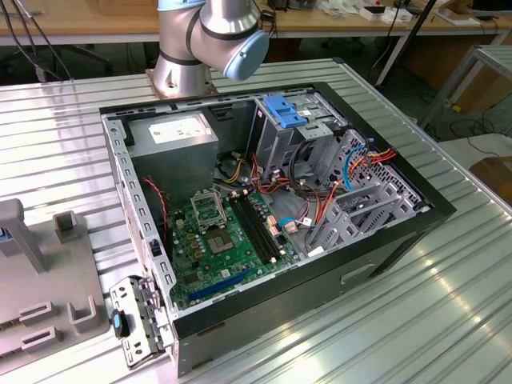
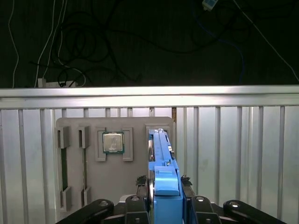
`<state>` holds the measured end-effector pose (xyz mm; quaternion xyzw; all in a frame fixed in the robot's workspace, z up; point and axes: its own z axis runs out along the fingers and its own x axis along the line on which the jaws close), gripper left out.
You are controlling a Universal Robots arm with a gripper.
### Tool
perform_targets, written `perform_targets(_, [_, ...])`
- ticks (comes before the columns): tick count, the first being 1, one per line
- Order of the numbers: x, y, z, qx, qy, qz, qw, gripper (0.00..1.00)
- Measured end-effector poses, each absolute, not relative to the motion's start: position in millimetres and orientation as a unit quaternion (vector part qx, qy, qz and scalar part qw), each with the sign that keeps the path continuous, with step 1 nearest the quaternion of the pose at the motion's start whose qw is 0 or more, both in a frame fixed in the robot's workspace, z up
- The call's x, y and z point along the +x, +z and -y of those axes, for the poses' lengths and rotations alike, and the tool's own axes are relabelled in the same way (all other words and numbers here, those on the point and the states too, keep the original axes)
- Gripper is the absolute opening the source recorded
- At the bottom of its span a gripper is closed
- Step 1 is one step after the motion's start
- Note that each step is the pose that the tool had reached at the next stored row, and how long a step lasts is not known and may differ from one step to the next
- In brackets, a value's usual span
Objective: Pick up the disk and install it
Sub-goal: 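Pick up the disk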
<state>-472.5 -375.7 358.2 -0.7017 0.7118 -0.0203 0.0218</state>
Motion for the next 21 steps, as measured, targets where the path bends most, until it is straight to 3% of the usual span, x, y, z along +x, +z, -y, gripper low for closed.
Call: perform_targets(21, [-472.4, 369.0, 375.6, -0.701, -0.045, -0.711, 0.033, 0.37])
